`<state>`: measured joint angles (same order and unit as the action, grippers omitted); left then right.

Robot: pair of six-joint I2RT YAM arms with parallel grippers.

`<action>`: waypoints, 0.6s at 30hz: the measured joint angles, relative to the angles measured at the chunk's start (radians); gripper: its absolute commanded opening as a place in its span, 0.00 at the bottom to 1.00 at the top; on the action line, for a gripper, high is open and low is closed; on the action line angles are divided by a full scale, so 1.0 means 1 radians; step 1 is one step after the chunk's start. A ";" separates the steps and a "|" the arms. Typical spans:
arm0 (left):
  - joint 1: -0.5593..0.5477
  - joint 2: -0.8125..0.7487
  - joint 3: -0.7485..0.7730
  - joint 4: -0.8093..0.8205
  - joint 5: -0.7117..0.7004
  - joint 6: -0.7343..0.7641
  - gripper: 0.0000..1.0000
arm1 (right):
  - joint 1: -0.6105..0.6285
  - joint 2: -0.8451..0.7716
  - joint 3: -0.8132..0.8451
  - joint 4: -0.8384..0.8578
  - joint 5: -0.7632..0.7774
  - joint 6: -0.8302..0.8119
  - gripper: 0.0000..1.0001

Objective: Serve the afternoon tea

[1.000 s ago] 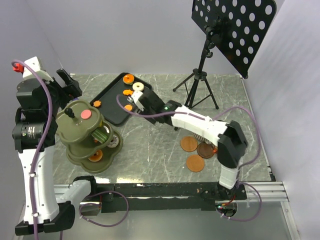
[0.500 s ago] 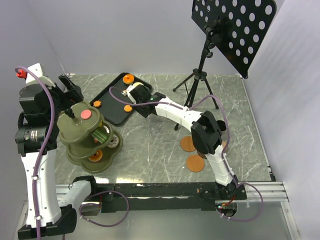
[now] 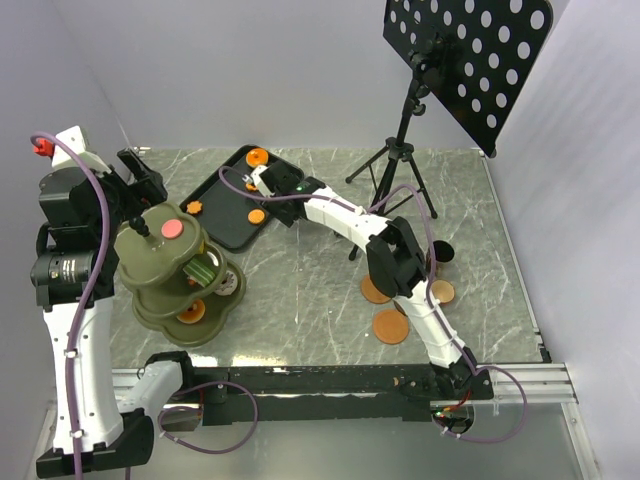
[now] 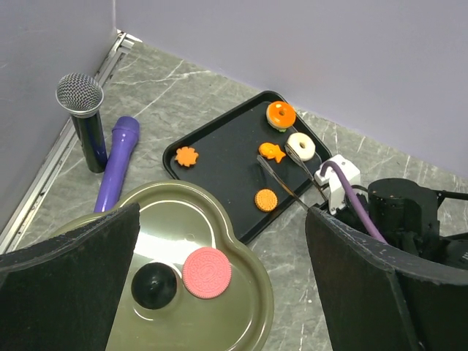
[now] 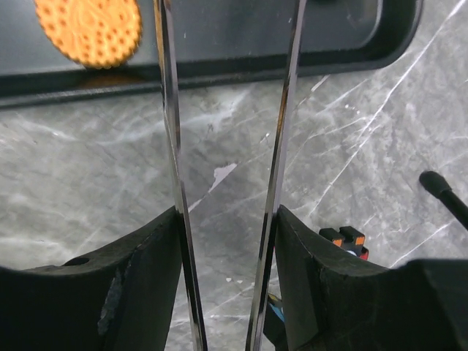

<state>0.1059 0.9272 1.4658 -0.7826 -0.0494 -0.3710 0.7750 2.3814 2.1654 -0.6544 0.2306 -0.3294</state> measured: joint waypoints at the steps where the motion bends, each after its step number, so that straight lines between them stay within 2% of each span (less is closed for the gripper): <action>1: 0.002 0.000 0.000 0.000 0.000 0.000 1.00 | -0.002 0.005 0.000 -0.002 -0.002 -0.005 0.58; 10: 0.005 0.007 0.000 0.001 -0.001 0.010 1.00 | -0.019 0.060 0.015 0.003 -0.010 -0.047 0.58; 18: 0.005 0.013 0.000 0.001 -0.004 0.011 1.00 | -0.021 0.068 0.028 0.017 0.005 -0.055 0.43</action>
<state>0.1108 0.9405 1.4658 -0.7818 -0.0536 -0.3599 0.7540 2.4489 2.1937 -0.6373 0.2356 -0.3840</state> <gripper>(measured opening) 0.995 0.488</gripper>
